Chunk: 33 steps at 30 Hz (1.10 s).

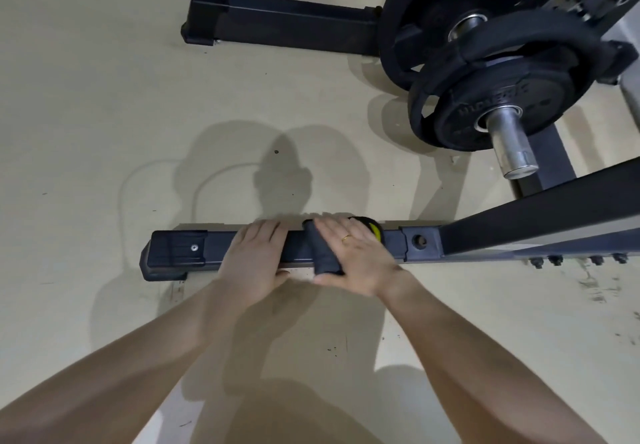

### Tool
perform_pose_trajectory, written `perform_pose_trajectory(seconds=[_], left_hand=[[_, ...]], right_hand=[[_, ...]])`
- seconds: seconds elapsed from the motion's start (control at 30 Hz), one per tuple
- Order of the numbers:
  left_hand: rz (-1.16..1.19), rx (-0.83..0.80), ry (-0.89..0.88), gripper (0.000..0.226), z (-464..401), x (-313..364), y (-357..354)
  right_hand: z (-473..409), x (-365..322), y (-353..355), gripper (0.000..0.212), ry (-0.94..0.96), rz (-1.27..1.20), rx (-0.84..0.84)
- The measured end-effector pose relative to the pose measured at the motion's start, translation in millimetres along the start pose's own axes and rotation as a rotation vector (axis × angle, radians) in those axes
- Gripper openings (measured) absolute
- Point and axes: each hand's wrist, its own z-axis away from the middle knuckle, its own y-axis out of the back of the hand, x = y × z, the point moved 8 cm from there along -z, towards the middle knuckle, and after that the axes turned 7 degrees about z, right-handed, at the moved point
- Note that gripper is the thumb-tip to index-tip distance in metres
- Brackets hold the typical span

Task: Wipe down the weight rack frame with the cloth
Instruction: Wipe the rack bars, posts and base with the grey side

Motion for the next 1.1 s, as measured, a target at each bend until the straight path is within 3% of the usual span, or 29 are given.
perform_pose_trajectory(seconds=[0.1,0.2,0.37,0.5,0.57,0.67,0.77,0.83,0.97,1.1], left_hand=[[-0.033,-0.054,0.019,0.073,-12,7,-8],[-0.04,-0.023,0.0,0.066,-24,14,-6],[0.019,-0.105,-0.018,0.063,-36,18,-8],[0.05,-0.122,-0.011,0.066,-37,17,-8],[0.074,-0.116,0.001,0.066,-36,16,-7],[0.104,-0.112,-0.007,0.065,-35,15,-8],[0.106,-0.091,0.0,0.064,-33,13,-8],[0.095,-0.071,-0.002,0.064,-31,11,-11],[0.131,-0.025,-0.005,0.068,-24,6,-12],[0.044,0.097,-0.007,0.08,-1,-26,-3]], right_hand=[[18,61,5,0.095,-0.222,0.07,-0.036],[14,61,10,0.08,-0.385,0.208,-0.028],[3,30,6,0.088,-0.191,0.126,-0.036],[6,81,14,0.079,-0.365,0.17,-0.144],[3,70,16,0.086,-0.411,0.177,-0.108],[3,16,7,0.099,-0.253,0.038,0.038],[14,19,4,0.093,-0.125,-0.18,0.125],[27,48,0,0.085,-0.179,-0.28,0.191],[37,42,-7,0.049,-0.341,-0.089,0.356],[7,-26,-17,0.059,-0.272,0.126,0.402]])
